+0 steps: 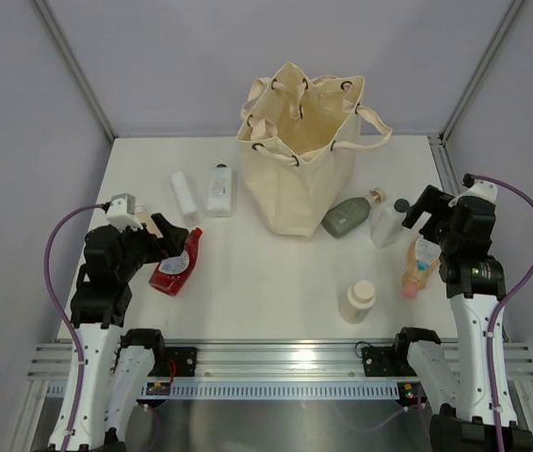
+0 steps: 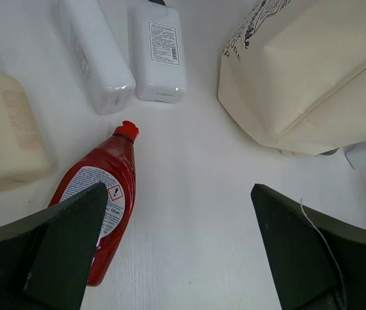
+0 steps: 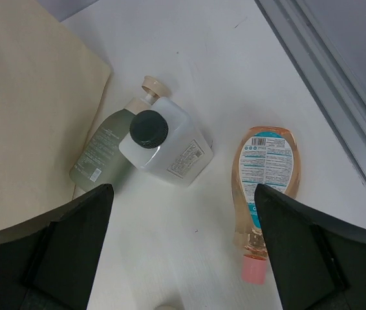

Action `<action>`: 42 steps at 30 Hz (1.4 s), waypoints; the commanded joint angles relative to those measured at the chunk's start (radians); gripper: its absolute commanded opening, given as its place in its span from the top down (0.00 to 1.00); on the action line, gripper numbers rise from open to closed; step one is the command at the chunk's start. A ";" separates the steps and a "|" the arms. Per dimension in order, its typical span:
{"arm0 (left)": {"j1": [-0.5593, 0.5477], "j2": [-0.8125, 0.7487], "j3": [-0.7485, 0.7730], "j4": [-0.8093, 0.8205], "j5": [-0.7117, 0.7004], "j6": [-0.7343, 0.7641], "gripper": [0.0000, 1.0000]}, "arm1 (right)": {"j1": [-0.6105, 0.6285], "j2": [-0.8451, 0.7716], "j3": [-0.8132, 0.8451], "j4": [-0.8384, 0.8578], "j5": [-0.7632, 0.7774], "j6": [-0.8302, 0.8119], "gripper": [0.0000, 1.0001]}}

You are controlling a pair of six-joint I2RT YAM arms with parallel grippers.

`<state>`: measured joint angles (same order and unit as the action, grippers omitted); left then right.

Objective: Place the personal care products into the canvas bag

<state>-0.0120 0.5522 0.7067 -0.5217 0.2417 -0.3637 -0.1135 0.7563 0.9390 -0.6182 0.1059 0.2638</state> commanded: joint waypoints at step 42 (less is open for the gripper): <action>-0.259 1.629 1.153 -0.173 -0.328 0.135 0.01 | -0.012 0.081 -0.062 -0.118 -1.026 -0.767 0.00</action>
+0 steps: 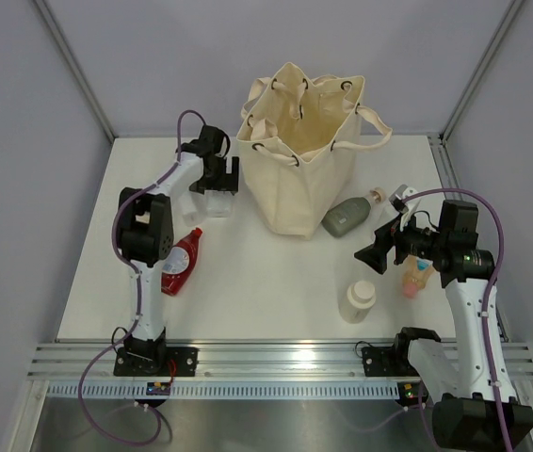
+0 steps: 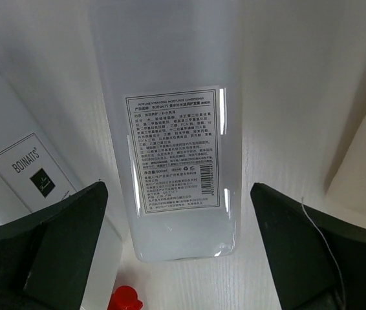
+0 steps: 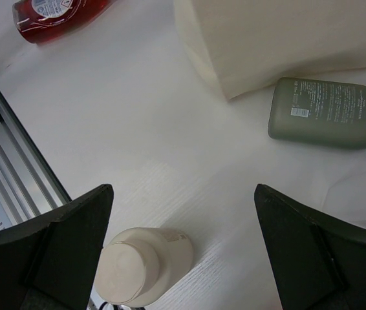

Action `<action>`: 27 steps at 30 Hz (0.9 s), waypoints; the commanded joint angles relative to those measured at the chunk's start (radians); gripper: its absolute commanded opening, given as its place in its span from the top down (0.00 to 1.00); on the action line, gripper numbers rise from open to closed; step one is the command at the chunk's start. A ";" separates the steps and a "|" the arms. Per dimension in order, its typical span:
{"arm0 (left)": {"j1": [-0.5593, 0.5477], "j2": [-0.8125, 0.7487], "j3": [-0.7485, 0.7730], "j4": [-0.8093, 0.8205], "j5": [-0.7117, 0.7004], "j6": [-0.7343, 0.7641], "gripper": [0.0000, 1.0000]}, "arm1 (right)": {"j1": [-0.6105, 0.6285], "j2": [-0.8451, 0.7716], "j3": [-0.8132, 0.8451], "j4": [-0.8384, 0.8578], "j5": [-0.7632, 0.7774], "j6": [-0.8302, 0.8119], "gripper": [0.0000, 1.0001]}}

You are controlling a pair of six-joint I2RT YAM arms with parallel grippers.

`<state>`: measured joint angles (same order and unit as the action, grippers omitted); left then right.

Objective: Place the personal care products into the canvas bag

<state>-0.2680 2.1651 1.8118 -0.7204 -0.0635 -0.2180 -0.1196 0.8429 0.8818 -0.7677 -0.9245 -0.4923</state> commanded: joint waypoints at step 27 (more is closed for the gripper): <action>0.056 -0.227 -0.121 0.254 0.100 -0.057 1.00 | -0.051 -0.016 -0.004 0.013 -0.030 -0.022 0.01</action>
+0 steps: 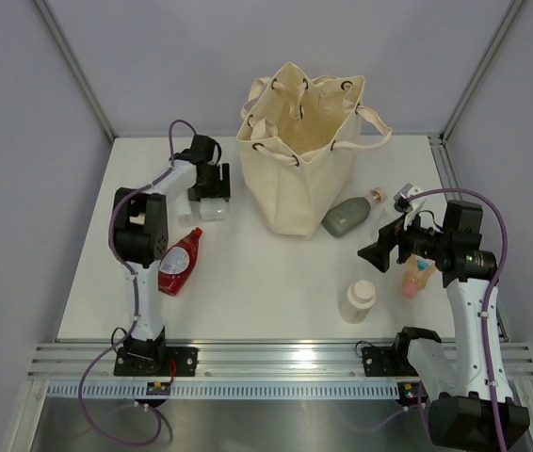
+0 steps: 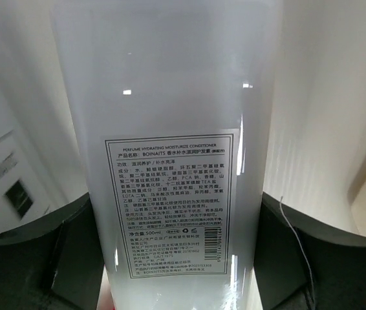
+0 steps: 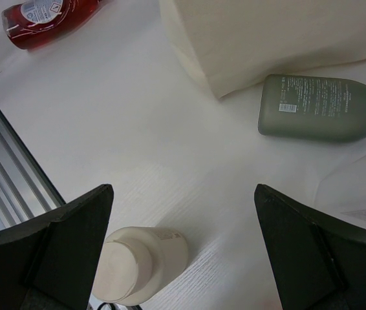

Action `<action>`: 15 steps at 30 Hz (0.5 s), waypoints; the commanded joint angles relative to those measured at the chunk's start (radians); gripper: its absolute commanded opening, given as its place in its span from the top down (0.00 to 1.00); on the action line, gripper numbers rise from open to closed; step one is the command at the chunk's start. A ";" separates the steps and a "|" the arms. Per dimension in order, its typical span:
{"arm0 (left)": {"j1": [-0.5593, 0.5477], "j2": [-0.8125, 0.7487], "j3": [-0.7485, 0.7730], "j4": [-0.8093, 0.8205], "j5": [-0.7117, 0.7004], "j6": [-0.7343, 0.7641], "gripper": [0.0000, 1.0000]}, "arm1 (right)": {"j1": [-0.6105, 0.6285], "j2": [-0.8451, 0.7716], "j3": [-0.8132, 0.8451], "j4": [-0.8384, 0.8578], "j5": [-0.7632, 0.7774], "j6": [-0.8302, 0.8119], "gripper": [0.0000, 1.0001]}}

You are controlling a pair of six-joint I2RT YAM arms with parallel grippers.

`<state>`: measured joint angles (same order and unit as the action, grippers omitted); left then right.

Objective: Place the personal care products into the canvas bag

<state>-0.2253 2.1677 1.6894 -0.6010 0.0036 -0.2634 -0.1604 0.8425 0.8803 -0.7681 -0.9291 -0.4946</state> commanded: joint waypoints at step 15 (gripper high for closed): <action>-0.086 -0.818 -0.062 0.424 0.154 -0.042 1.00 | -0.025 -0.026 -0.004 0.010 -0.042 -0.021 0.01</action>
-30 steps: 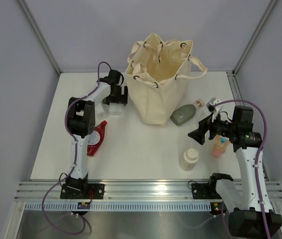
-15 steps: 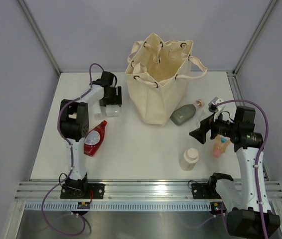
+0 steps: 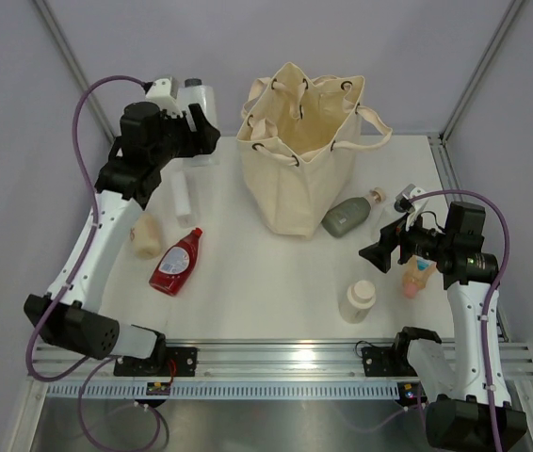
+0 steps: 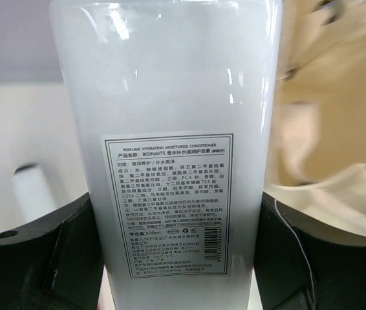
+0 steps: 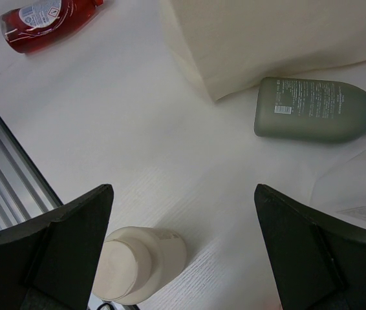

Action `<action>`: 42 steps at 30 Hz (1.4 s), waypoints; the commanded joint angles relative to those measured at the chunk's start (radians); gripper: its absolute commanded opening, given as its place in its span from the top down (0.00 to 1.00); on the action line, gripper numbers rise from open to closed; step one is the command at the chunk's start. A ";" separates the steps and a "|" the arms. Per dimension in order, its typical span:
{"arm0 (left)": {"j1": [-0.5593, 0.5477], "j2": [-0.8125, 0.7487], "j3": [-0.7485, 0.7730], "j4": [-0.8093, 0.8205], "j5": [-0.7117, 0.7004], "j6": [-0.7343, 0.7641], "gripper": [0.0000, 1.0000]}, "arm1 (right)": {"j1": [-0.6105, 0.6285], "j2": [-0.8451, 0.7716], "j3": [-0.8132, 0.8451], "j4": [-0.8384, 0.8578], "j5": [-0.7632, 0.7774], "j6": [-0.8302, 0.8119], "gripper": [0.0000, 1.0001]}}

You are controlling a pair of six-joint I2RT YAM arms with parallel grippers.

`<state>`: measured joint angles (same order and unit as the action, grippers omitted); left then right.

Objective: Place the personal care products into the canvas bag

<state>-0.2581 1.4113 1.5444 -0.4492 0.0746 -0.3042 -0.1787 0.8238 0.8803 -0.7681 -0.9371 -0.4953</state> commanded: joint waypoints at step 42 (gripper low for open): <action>-0.331 0.571 0.623 0.257 0.113 0.066 0.01 | -0.008 0.012 -0.023 -0.023 -0.092 -0.080 0.01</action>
<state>-0.5888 2.0613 2.1025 -0.2752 0.1921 -0.2584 -0.1799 0.8463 0.8669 -0.7765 -0.9707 -0.5316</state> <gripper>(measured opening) 0.984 0.993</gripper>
